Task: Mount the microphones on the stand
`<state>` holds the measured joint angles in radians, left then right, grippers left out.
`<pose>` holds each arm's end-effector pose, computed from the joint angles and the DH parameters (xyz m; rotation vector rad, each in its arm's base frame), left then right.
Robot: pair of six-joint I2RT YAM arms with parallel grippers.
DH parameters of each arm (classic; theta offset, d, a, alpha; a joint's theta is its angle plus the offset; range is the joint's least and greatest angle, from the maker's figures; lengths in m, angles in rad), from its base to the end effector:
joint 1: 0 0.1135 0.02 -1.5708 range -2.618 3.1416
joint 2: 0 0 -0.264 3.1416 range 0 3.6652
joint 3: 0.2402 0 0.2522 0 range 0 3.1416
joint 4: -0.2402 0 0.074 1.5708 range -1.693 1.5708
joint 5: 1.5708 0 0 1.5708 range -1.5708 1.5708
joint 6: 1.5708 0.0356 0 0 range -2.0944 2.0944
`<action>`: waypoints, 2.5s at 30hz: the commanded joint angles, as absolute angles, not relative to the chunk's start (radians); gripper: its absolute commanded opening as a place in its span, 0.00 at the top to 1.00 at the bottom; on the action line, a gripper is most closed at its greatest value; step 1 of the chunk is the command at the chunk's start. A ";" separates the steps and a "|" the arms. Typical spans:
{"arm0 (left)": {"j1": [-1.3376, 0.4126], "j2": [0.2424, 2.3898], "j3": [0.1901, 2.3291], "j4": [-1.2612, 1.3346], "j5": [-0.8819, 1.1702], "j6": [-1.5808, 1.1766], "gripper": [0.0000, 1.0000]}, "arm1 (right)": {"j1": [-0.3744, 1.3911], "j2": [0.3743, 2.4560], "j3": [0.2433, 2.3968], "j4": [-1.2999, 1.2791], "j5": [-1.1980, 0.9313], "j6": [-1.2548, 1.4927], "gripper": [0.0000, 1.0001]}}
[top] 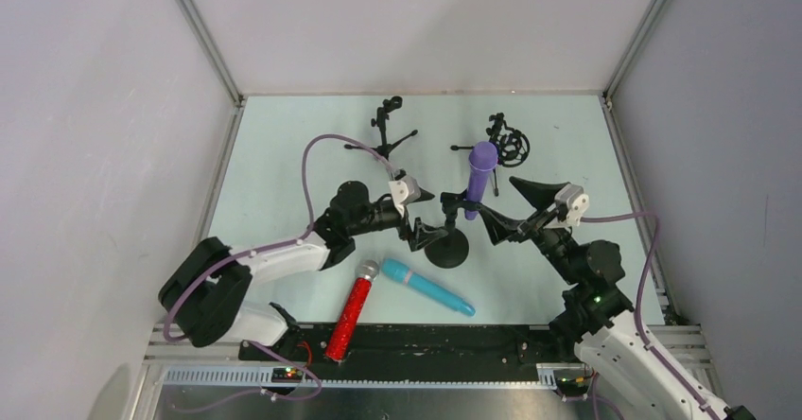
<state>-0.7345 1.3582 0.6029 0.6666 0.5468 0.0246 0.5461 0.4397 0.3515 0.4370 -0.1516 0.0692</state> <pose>0.2012 -0.2066 0.2381 1.0280 1.4077 -0.9809 0.1109 0.0737 0.3014 -0.4245 1.1760 0.6274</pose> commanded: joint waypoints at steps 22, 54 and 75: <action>-0.731 1.600 0.775 0.930 0.775 -0.101 0.36 | 0.526 0.318 0.296 0.246 -0.080 0.111 0.01; -0.715 1.520 0.791 0.945 0.742 -0.064 1.00 | 0.525 0.343 0.219 0.307 -0.192 0.113 0.02; -0.718 1.372 0.841 0.944 0.715 -0.136 1.00 | 0.677 0.550 0.210 0.547 -0.206 0.004 0.06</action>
<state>-0.7212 1.4628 0.7712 0.8463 0.7345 -0.1143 0.6571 0.5198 0.2096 0.4301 -0.2256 0.0395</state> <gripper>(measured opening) 0.256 0.935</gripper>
